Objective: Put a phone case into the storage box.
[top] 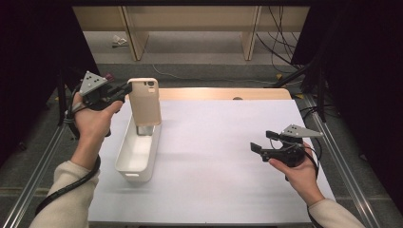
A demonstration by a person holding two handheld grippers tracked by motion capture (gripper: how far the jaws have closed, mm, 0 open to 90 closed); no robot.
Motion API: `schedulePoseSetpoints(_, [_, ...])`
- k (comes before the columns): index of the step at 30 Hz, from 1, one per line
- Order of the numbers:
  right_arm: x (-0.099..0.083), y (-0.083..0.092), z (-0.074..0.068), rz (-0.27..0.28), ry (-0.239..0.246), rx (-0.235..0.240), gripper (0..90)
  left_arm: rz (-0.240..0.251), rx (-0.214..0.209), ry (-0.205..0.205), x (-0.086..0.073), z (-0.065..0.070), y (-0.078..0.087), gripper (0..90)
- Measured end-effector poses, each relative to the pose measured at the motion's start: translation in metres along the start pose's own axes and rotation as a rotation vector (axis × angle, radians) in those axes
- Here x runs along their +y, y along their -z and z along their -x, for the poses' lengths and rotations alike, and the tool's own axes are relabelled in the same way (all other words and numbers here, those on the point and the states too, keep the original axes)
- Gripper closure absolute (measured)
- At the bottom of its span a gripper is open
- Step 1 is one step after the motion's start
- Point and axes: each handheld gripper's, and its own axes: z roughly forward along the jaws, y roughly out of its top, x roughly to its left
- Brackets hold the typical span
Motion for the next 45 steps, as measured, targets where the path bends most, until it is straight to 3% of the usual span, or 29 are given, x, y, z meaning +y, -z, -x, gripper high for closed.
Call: schedulePoseSetpoints(45, [0.000,0.000,0.000,0.000,0.000,0.001,17.0,-0.042,0.040,-0.001,-0.003,-0.022,-0.017,83.9])
